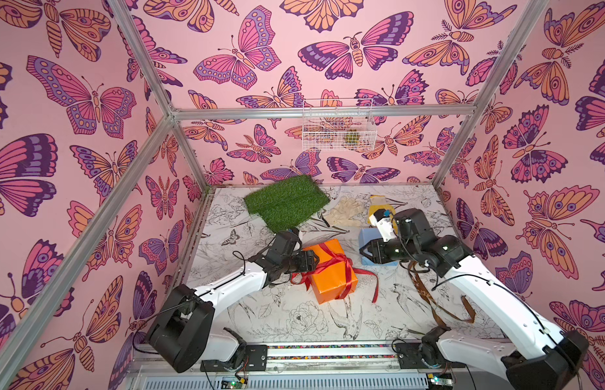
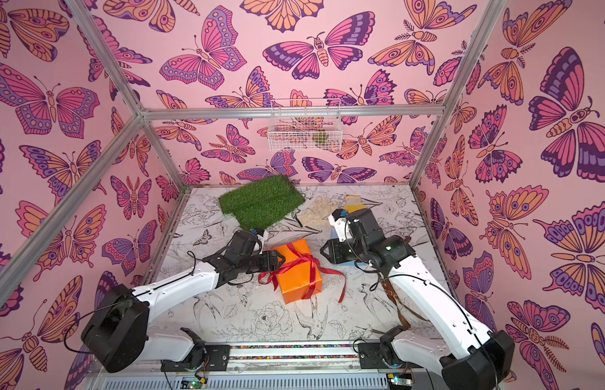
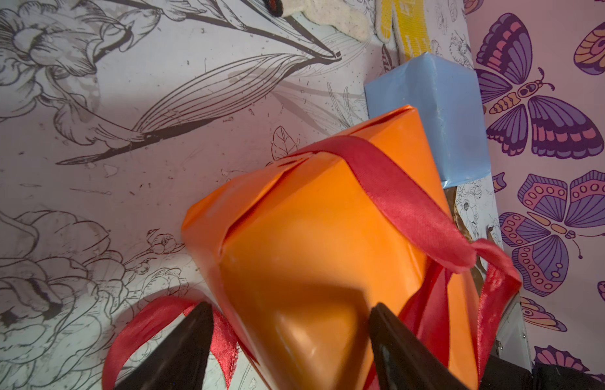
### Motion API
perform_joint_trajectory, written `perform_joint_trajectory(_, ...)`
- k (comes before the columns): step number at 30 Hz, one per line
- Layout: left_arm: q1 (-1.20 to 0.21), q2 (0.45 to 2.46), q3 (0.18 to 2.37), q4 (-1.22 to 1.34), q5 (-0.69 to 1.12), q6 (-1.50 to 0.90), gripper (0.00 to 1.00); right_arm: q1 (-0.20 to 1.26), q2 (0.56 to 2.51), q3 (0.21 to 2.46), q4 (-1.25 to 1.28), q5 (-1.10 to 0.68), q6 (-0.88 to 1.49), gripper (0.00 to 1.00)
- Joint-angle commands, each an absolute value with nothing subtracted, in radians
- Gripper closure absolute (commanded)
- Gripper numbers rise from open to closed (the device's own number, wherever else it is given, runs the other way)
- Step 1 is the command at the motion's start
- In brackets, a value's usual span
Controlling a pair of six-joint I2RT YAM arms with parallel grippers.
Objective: Untie the ribbon bows on the gift boxes
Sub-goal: Untie the ribbon from the gift box.
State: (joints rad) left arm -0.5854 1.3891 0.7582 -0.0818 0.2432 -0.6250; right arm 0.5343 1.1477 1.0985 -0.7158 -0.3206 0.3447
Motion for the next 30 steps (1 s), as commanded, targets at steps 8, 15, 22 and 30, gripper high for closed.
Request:
perform_joint_trajectory(8, -0.583, 1.421, 0.769, -0.117, 0.243, -0.606, 0.26, 0.589, 1.264, 1.008, -0.603, -0.336, 0.36, 0.63)
perform_joint_trajectory(15, -0.584, 1.413, 0.762, -0.116, 0.237, -0.606, 0.25, 0.598, 1.361, 1.048, -0.575, -0.339, 0.356, 0.64)
perform_joint_trajectory(22, -0.584, 1.411, 0.757, -0.115, 0.239, -0.607, 0.25, 0.598, 1.418, 1.066, -0.565, -0.308, 0.349, 0.71)
perform_joint_trajectory(30, -0.584, 1.401, 0.75, -0.117, 0.236, -0.606, 0.26, 0.597, 1.438, 1.068, -0.545, -0.319, 0.354, 0.87)
